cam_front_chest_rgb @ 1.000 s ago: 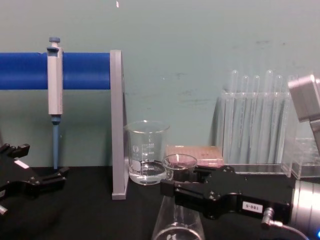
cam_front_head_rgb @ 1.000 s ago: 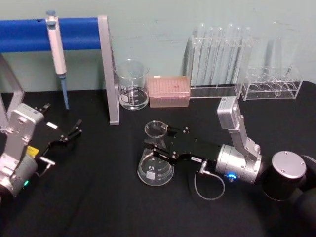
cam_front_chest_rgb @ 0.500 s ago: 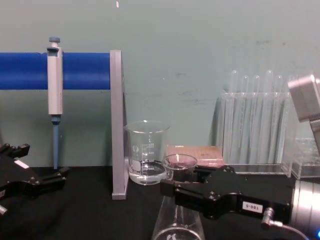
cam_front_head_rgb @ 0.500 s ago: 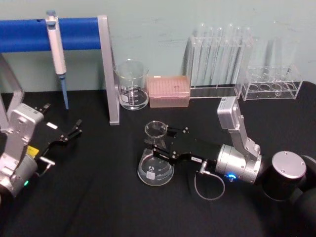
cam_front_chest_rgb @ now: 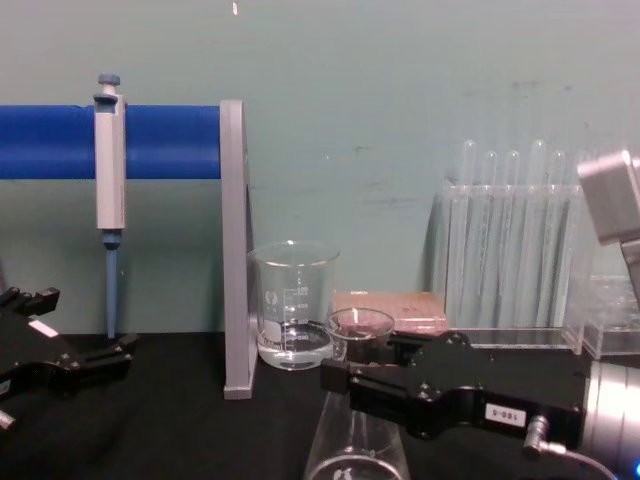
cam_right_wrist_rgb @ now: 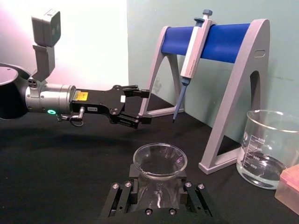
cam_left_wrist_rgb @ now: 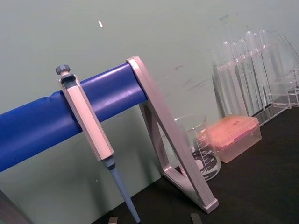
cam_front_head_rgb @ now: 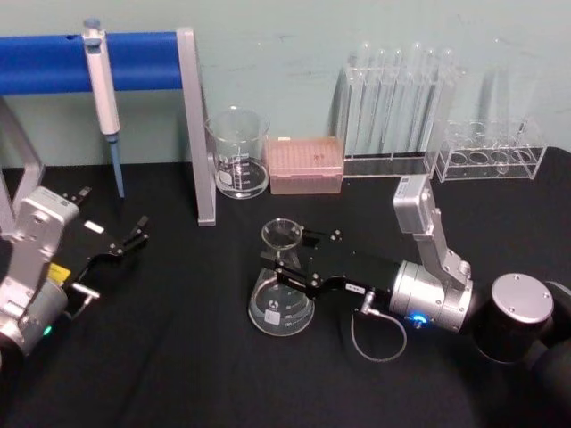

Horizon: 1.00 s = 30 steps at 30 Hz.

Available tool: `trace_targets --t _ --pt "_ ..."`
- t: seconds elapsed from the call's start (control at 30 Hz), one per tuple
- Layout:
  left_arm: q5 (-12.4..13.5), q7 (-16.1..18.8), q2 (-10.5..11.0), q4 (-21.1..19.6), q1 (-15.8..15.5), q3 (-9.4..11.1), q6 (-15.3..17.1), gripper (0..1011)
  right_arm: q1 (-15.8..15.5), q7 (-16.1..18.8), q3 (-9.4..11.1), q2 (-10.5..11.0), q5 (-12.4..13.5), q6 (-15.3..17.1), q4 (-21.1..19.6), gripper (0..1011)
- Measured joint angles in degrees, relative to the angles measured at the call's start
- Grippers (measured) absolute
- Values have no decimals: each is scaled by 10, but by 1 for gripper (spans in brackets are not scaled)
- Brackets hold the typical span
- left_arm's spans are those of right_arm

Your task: Grasp the erlenmeyer flask with one hand, shake it three times, then place it back.

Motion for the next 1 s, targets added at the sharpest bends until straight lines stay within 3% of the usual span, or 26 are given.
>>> trace_targets --t 0.27,0.7,1.0 --pt "0 0 0 0 0 0 0 1001 -2 4 5 1 7 -9 -12 457" --pt "0 0 0 0 0 0 0 1001 -9 -11 18 15 15 -12 -79 456" --pt "0 0 0 0 0 0 0 1001 -6 -12 14 15 18 -6 -87 457"
